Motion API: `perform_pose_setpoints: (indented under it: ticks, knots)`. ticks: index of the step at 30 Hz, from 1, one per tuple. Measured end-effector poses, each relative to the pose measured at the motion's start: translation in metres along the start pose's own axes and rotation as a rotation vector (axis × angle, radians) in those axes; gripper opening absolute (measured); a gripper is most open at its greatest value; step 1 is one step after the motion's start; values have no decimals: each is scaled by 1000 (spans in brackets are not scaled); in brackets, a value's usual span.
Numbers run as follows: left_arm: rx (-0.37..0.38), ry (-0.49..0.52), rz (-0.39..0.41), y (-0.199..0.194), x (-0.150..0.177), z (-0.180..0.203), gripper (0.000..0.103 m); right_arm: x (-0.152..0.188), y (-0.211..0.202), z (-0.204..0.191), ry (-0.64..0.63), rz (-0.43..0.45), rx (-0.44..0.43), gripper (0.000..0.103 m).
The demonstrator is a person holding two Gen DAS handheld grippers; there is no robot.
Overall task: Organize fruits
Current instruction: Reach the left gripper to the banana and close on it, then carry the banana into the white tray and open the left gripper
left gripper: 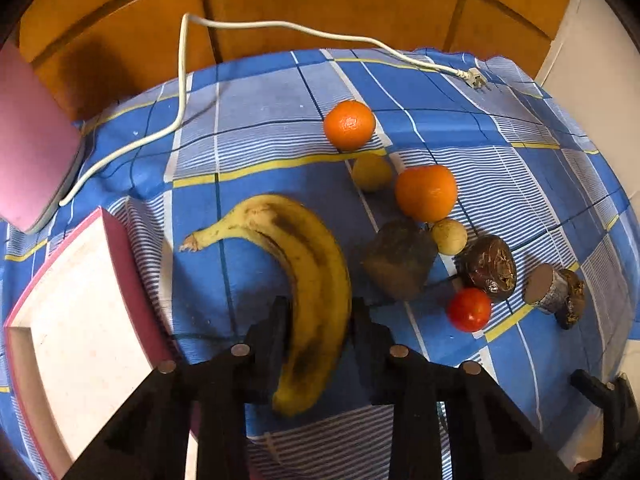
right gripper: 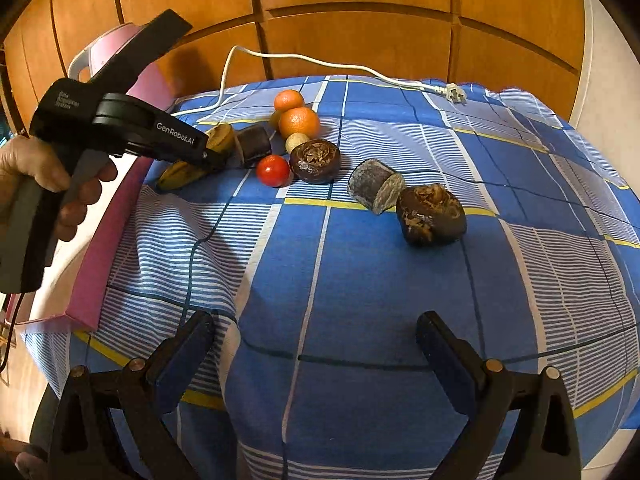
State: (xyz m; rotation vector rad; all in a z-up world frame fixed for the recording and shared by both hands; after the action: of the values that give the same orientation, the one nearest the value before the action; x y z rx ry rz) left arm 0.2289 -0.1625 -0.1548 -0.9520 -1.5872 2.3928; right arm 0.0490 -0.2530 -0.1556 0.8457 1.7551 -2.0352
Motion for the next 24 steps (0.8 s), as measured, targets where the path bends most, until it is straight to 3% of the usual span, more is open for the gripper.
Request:
perform_pose_setpoints:
  ticks: [9, 17, 20, 24]
  knots:
    - [44, -8, 165, -40, -3, 13, 29, 1, 1, 1, 24, 21, -7, 103]
    - [59, -87, 333, -113, 17, 2, 29, 3, 1, -1, -5, 52, 37, 103]
    - [21, -120, 372, -138, 34, -20, 29, 3, 1, -2, -8, 59, 44, 103]
    - [-73, -192, 342, -144, 65, -67, 29, 3, 2, -1, -8, 55, 43, 103]
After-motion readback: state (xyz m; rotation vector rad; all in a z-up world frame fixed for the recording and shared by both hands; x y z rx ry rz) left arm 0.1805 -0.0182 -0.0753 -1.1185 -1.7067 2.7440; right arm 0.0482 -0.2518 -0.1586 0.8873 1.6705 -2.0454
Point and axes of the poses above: each gripper's, at about its wrist camera, not at the fingertips, and y roughly the way its jaws point, z to its right, x to its underside, the point moved 9 cm from there along y, roughly the way its jaws point, and after that the axes turned 15 degrees about x, right-handed, at the moved point
